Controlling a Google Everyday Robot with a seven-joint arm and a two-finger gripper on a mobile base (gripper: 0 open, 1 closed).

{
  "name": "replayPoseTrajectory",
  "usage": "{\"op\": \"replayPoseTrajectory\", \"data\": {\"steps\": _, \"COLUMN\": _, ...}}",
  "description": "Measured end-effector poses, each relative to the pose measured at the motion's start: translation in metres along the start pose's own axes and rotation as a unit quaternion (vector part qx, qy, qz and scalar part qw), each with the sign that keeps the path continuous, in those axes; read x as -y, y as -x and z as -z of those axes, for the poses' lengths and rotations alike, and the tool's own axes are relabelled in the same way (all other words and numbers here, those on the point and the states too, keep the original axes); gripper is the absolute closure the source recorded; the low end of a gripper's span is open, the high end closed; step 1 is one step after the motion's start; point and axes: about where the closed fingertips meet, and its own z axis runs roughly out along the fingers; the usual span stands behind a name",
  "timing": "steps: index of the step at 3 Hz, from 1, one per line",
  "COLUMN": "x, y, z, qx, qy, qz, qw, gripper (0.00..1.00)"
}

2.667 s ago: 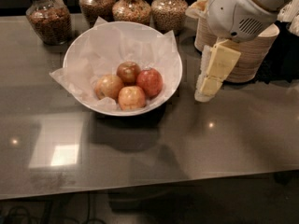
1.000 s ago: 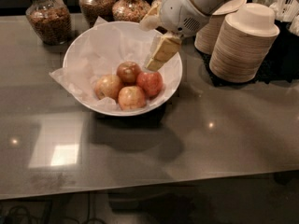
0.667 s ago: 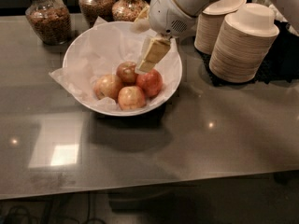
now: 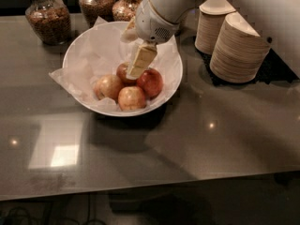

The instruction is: Pick apple from white bowl

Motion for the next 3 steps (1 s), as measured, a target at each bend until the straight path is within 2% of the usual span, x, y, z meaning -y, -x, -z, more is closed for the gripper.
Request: {"op": "replayPoseTrajectory", "data": {"steps": 3, "x": 0.012, "y": -0.006, "z": -0.038, "qx": -0.001, "qy": 0.032, "qz": -0.012, "qw": 0.9994, "gripper": 0.37}}
